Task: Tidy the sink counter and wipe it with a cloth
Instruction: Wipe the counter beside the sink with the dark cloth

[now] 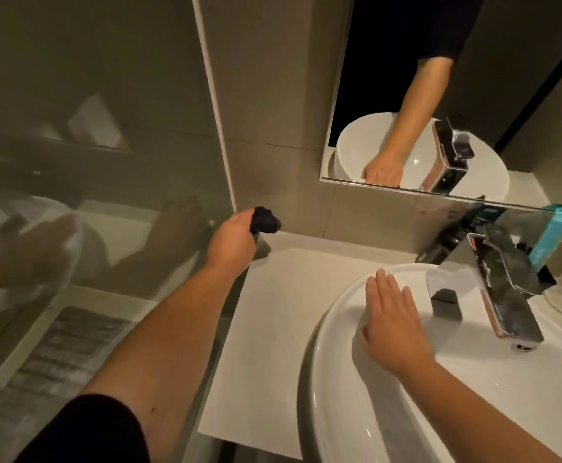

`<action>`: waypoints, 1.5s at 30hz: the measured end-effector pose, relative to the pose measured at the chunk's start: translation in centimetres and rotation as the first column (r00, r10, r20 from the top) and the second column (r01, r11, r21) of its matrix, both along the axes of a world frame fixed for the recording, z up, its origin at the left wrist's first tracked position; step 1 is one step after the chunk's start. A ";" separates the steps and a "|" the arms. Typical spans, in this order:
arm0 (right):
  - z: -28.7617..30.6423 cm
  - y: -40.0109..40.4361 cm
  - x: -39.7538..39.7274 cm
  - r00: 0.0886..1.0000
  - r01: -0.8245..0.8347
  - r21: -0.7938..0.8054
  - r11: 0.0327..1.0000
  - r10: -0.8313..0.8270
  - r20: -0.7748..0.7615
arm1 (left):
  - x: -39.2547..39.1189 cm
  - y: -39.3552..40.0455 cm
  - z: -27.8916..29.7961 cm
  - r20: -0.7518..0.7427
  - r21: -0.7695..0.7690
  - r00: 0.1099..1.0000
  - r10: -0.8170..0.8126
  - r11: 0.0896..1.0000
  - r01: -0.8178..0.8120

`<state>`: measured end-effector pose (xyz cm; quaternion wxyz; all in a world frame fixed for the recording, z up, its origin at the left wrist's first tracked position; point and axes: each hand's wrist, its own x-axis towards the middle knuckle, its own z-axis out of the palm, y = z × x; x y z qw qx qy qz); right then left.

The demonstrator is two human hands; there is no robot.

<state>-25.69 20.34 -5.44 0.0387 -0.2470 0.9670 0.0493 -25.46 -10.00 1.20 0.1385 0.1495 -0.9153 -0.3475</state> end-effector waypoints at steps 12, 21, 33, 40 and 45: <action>-2.3 -0.1 -0.5 0.986 -0.013 -0.104 0.995 -0.005 -0.167 | -3.4 0.5 -10.1 0.317 -0.371 0.892 -0.322 0.824 0.429; -1.7 0.0 -0.2 0.992 -0.016 -0.115 0.993 0.002 -0.123 | 5.2 1.4 -9.7 0.353 -0.345 0.854 -0.381 0.796 0.498; 0.8 0.1 0.2 0.998 -0.024 -0.019 1.000 0.025 0.063 | 29.1 7.4 -10.6 0.399 -0.314 0.883 -0.247 0.868 0.385; 2.6 0.8 0.0 0.982 -0.068 0.027 0.997 0.063 0.177 | 33.5 12.8 -7.7 0.476 0.610 0.879 0.028 0.710 -0.353; 2.2 1.3 -0.3 0.980 -0.095 0.030 0.995 0.088 0.179 | 31.2 13.1 -3.6 0.587 0.807 0.769 0.251 -0.105 -0.582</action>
